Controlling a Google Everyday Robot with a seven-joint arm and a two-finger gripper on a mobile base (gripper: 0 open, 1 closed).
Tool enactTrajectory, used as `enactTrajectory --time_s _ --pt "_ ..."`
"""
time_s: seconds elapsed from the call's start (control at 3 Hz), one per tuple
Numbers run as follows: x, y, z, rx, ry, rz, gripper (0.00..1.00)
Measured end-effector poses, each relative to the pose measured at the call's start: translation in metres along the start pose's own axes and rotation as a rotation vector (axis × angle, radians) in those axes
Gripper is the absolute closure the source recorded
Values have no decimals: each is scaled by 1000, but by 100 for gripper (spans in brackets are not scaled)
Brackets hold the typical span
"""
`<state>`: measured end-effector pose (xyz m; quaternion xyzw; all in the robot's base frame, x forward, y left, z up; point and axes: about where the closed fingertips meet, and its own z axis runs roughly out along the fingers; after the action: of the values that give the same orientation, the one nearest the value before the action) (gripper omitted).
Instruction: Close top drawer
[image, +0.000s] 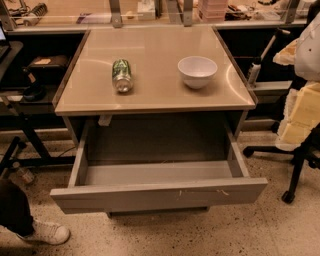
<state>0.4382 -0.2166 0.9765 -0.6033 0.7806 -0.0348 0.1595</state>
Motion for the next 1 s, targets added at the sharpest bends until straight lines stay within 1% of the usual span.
enactTrajectory --time_s 0.33,0.67,1.0 --pt "0 0 0 0 0 0 0" --pt "0 0 0 0 0 0 19" --pt "0 0 0 0 0 0 42"
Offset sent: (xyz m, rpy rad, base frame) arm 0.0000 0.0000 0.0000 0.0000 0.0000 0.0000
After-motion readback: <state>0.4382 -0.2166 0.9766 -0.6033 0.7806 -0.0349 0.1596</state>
